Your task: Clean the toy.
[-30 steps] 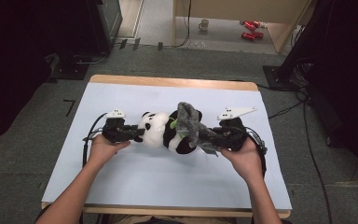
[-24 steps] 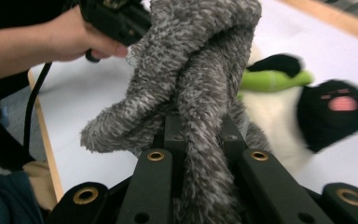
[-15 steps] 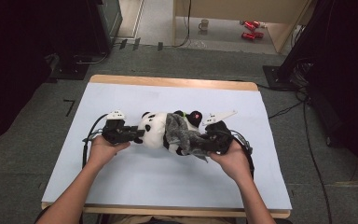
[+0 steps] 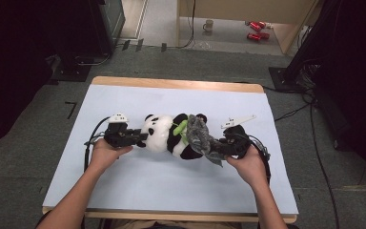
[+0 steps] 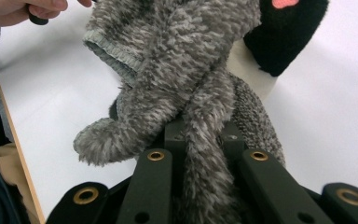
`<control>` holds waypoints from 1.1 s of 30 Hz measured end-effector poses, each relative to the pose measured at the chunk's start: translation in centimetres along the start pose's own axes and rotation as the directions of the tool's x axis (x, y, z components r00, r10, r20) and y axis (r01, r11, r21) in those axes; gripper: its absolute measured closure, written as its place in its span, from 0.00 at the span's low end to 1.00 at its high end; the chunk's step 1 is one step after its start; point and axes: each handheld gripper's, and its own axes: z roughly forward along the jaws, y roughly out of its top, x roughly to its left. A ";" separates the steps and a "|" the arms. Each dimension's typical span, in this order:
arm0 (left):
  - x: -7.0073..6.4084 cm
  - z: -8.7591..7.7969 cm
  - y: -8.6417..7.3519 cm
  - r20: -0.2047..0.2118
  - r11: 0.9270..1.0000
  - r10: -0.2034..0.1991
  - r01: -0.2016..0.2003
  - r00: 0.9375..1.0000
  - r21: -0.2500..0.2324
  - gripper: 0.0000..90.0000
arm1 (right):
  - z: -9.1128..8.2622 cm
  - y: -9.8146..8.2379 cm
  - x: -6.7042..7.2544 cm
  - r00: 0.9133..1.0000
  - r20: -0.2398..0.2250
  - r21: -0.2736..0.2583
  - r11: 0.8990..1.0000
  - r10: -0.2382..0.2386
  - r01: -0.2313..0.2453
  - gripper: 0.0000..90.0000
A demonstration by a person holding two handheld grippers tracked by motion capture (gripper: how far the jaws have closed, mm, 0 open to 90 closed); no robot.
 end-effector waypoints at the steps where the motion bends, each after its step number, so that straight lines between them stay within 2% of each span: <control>1: 0.0 0.0 0.0 0.000 1.000 0.001 -0.001 1.000 0.000 0.77 | 0.0 0.0 -0.1 1.000 0.000 0.001 1.000 0.001 -0.001 0.89; 4: 0.0 0.0 0.0 -0.002 1.000 0.004 -0.004 1.000 0.004 0.77 | -0.1 -0.3 -0.5 1.000 0.019 0.009 1.000 0.010 -0.010 0.89; 7: 0.1 0.0 -0.1 -0.004 1.000 -0.002 0.002 1.000 0.004 0.78 | -0.3 -0.7 -1.1 0.997 0.082 0.051 0.999 0.013 -0.017 0.89; 9: 0.1 0.0 -0.1 -0.004 1.000 -0.004 0.004 1.000 0.004 0.78 | -0.6 -1.1 -1.6 0.995 0.092 0.056 0.998 0.029 -0.034 0.89; 13: 0.1 -0.1 -0.1 -0.005 1.000 -0.004 0.004 1.000 0.006 0.78 | -1.6 -1.3 -2.4 0.994 0.087 0.012 0.998 0.061 -0.063 0.89; 18: -0.1 -0.1 -0.2 -0.007 1.000 -0.003 0.003 1.000 0.004 0.78 | -3.7 -0.1 -2.0 0.996 0.073 -0.082 0.996 0.054 -0.048 0.89; 20: 0.0 -0.1 -0.2 -0.005 1.000 -0.002 0.002 1.000 0.004 0.78 | -4.2 0.5 -1.9 0.996 0.076 -0.103 0.994 0.052 -0.044 0.89; 24: -0.1 -0.1 -0.2 -0.006 1.000 0.001 -0.001 1.000 0.005 0.79 | -4.3 1.5 -2.2 0.996 0.072 -0.135 0.990 0.058 -0.048 0.89; 33: -0.1 -0.1 -0.2 -0.008 1.000 0.001 -0.001 1.000 0.004 0.79 | -3.5 4.5 -2.8 0.994 0.085 -0.166 0.985 0.066 -0.051 0.89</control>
